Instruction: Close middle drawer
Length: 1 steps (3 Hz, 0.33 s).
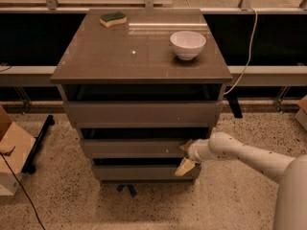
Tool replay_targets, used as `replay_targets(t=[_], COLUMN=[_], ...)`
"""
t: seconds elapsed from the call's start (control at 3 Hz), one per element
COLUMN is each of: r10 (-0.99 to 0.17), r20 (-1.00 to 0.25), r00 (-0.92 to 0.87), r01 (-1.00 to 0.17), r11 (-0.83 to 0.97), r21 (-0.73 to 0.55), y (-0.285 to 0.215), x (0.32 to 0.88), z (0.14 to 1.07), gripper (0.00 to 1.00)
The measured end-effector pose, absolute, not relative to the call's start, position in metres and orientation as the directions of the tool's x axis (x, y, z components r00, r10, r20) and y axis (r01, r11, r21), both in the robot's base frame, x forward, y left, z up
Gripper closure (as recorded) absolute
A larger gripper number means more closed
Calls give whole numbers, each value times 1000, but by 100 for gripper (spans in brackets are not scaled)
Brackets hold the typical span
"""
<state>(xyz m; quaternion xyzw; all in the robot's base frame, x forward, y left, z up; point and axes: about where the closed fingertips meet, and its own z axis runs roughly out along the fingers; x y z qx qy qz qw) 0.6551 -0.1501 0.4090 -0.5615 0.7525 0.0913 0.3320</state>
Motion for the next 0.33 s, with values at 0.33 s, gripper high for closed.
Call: replay_targets(t=[0.33], r10=[-784], r20=[-602], r00=[-149], r01=[-906], r11=[353], r21=[-235], y=[-150], x=[652], z=[409], gripper=[0])
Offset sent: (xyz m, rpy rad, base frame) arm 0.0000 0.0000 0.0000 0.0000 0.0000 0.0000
